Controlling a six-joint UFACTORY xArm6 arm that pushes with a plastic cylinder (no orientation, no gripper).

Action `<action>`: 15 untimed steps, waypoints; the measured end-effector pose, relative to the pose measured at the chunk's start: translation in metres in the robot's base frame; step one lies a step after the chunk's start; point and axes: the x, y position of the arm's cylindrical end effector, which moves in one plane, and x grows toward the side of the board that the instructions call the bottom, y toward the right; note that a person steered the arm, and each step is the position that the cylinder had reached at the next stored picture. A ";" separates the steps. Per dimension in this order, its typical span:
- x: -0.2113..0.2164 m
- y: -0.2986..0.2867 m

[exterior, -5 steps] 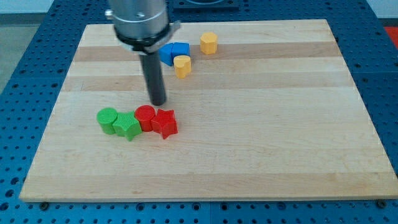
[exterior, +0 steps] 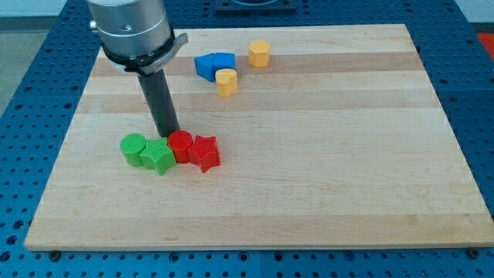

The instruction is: Separate green star and green circle from line of blocks

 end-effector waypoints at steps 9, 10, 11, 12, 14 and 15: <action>0.076 -0.046; 0.062 -0.046; 0.048 -0.042; 0.048 -0.018; 0.048 0.050; 0.053 0.048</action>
